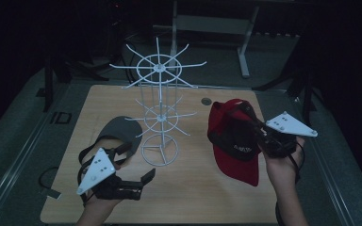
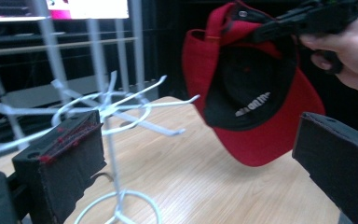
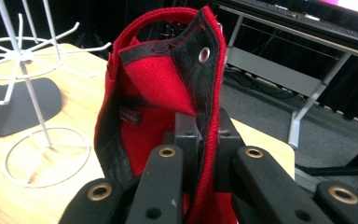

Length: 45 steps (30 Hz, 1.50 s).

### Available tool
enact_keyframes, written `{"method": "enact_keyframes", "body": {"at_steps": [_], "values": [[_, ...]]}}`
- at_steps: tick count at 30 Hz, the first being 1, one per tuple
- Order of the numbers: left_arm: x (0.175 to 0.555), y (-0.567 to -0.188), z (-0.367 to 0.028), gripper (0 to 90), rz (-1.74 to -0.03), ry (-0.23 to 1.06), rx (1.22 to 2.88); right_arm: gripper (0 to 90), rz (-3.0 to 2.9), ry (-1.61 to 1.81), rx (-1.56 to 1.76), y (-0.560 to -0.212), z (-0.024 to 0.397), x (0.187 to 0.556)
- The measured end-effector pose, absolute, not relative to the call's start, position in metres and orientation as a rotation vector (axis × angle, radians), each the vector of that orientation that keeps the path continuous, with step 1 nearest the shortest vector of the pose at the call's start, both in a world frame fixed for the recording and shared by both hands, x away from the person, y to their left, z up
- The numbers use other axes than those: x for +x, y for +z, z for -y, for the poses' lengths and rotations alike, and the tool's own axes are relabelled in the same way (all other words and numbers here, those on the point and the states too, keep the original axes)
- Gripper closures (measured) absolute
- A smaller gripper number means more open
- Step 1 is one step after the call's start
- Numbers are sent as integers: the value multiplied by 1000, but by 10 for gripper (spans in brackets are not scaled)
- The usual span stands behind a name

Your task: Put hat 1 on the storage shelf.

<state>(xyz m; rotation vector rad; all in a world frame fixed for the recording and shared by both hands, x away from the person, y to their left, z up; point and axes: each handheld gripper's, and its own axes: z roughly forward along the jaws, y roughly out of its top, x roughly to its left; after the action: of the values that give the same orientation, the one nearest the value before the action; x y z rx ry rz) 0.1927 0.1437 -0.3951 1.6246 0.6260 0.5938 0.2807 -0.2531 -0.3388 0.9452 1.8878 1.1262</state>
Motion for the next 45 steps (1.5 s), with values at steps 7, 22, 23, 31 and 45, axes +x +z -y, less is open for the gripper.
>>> {"method": "enact_keyframes", "body": {"at_steps": [7,22,23,31,45], "values": [[208,-382,-119,50,-556,553,1648,848,-1901,1150,919,-337,249,273],[250,-373,-65,67,-467,530,1738,848,-1916,1242,820,-325,243,239],[253,-373,-63,67,-470,532,1743,848,-1916,1246,811,-324,242,236],[272,-364,-44,67,-465,526,1746,847,-1927,1291,774,-321,239,225],[294,-356,-18,153,-458,513,1790,847,-1938,1332,744,-319,237,219]]}}
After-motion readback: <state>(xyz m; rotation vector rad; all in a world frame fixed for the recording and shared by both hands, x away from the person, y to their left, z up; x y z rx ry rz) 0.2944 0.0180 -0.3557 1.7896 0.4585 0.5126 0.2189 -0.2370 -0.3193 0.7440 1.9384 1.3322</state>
